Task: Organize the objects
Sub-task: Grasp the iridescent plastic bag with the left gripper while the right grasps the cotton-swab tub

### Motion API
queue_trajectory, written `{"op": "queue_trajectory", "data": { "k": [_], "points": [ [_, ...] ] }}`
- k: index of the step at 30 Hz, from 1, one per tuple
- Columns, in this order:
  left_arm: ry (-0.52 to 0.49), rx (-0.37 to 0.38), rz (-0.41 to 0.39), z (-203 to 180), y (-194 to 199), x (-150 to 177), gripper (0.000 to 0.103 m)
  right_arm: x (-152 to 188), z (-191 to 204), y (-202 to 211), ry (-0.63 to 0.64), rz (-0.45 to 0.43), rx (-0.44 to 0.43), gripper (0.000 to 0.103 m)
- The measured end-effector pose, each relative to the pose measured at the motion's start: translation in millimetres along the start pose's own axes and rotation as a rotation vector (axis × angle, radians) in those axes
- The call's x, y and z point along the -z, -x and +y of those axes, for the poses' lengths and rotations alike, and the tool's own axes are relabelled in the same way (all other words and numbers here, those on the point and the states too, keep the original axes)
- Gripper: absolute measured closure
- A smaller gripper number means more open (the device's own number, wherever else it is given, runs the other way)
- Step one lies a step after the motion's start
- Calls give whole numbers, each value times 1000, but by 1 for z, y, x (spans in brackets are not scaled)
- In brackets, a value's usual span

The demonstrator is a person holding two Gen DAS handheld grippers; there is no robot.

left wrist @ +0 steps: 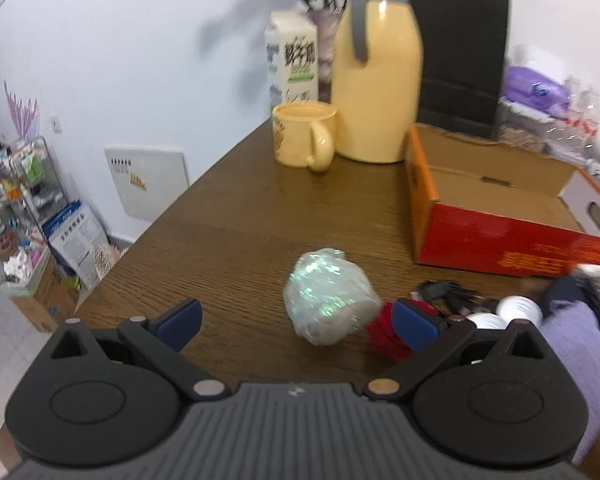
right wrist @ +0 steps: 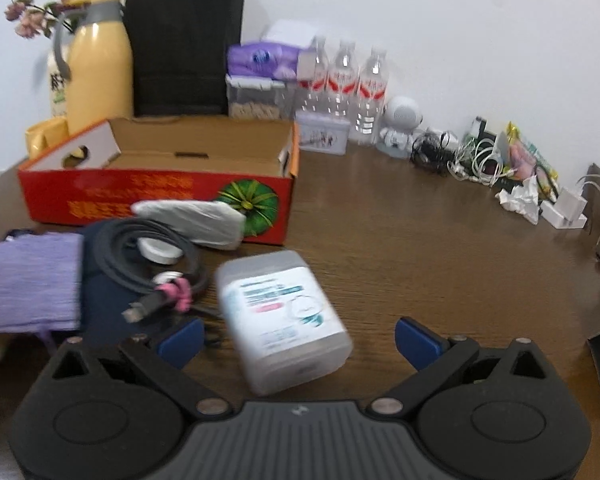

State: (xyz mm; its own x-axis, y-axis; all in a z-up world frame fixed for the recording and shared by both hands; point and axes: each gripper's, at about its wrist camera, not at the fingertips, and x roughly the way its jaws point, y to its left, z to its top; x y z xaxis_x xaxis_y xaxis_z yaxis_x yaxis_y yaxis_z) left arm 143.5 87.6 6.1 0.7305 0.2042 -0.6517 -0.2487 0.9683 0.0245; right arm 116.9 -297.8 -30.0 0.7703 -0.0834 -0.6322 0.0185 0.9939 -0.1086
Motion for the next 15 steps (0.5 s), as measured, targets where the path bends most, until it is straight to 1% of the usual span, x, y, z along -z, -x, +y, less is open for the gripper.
{"op": "queue_trajectory", "data": {
  "k": [2,5,7,9,11,12,15],
  "points": [
    [10,9,24,4,-14,-3,0,-2,-8,-12,-14,17,-12,5],
    [10,16,57,5,-32,-5,0,-5,-21,-29,-50,43,-60,10],
    [13,25,77,6,-45,-6,0,-5,-26,-36,-60,54,-74,16],
    [31,47,86,7,-54,-7,0,-7,-31,-43,-79,68,-95,27],
    [44,71,86,8,-61,-7,1,-8,-35,-48,-96,78,-114,32],
    [45,82,85,8,-63,-8,2,-8,-37,-51,-104,83,-120,34],
    [35,115,78,7,-69,-9,10,-8,-38,-57,-113,97,-129,36]
  ]
}}
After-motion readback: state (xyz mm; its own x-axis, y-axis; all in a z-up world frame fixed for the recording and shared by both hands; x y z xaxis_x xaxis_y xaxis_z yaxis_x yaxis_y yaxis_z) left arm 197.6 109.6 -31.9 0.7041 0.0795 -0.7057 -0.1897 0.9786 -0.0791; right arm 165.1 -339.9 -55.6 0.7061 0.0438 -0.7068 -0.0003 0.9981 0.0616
